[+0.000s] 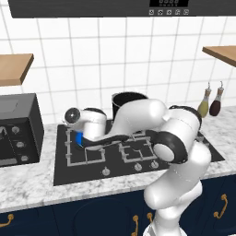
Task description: Pick the kettle from the counter and place it on a stove burner. Then turn the burner on.
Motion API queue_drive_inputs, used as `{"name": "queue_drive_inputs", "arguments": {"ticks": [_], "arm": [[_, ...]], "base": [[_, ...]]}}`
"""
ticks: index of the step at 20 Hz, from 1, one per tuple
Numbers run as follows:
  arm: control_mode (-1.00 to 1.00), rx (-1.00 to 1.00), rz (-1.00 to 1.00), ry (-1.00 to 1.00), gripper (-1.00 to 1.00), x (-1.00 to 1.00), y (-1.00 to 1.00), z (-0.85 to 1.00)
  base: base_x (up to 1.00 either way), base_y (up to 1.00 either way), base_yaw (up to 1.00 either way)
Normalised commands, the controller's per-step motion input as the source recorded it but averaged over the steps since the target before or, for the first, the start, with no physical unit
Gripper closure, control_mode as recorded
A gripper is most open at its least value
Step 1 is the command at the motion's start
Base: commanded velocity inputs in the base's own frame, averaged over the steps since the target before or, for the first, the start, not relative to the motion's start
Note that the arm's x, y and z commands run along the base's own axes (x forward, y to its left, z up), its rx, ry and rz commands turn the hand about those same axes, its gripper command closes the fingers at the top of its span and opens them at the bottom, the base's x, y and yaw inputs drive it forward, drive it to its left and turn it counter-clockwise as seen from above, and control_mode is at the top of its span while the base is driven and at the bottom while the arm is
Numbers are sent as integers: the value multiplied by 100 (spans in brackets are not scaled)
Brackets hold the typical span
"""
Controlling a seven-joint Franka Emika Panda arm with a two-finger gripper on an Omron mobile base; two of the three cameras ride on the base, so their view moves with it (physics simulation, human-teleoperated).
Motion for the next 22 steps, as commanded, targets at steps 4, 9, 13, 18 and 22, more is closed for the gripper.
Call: {"name": "queue_drive_inputs", "arguments": {"ticks": [4, 9, 13, 18, 22], "arm": [[-100, 0, 0, 22, -100, -54, 12, 62], [-100, 7, 1, 23, -100, -92, -17, 28], [-100, 16, 7, 27, -100, -100, -58, 0], [-100, 14, 4, 32, -100, -100, -86, -75], [-100, 1, 0, 8, -100, -29, -15, -100]], "base": [[0, 0, 0], [0, 0, 0], [0, 0, 0], [0, 0, 0], [0, 0, 0]]}}
